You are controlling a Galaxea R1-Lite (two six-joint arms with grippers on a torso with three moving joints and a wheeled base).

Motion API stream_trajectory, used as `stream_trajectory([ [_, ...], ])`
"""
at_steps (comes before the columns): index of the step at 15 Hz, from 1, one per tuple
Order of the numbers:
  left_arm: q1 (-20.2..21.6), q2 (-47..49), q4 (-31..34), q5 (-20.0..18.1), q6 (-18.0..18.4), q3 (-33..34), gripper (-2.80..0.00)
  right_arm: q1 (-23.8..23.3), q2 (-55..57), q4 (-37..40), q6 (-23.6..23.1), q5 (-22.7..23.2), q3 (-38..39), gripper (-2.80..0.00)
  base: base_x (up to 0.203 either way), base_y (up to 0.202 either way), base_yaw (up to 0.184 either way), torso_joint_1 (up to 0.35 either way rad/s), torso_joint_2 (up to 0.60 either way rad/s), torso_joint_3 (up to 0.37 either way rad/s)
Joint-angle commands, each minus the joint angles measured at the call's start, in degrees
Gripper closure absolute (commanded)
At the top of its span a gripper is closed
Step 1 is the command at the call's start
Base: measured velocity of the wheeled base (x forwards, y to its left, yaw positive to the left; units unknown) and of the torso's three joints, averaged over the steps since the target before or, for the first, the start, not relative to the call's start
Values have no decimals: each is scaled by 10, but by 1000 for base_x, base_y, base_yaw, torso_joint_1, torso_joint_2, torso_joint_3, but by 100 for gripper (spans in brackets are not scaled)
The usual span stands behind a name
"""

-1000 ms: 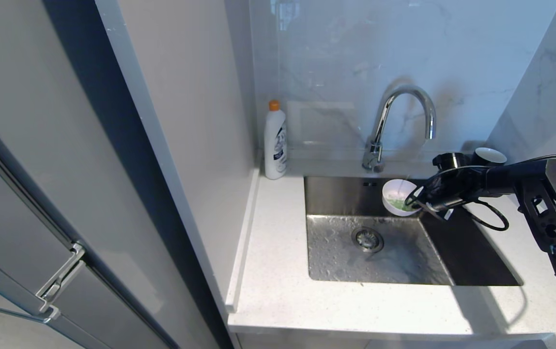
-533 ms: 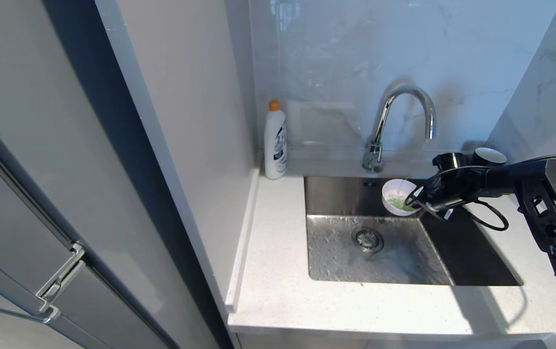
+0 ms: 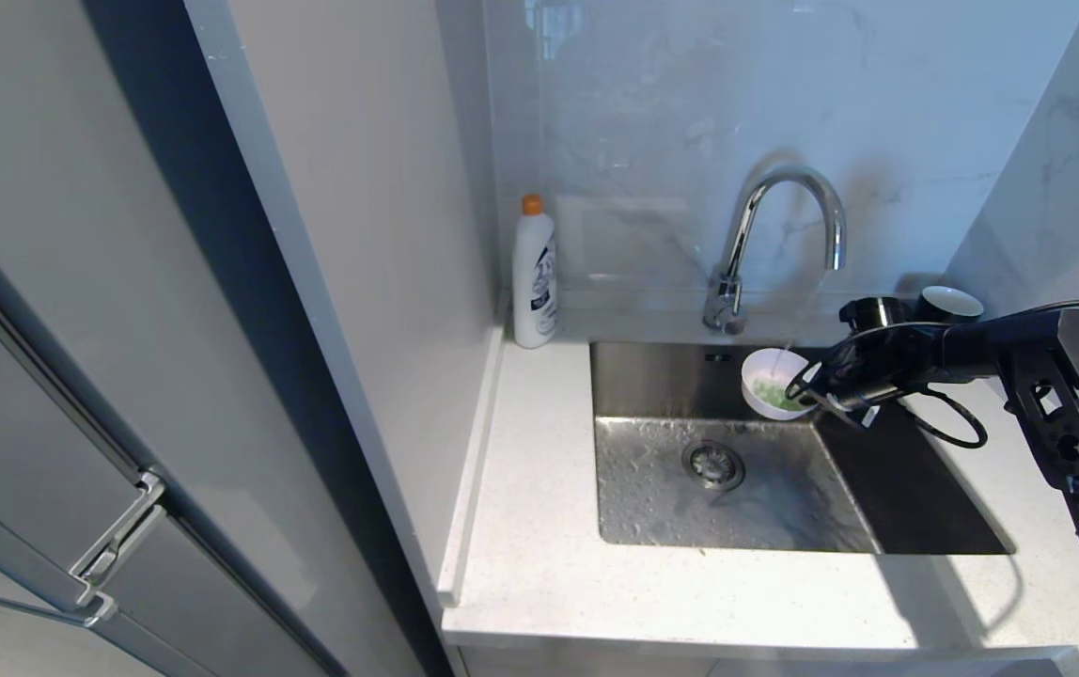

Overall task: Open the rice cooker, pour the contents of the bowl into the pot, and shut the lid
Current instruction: Fill a bowl with water from the tap

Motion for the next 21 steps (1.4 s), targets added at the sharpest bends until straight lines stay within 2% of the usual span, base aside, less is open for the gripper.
stream_trajectory([
  [1,0,1,0,0,-1,1,0,1,0,1,2,1,0,0,0,0,0,0,0,0],
  [21,0,1,0,0,-2,1,0,1,0,2,1,1,0,0,0,0,0,0,0,0],
])
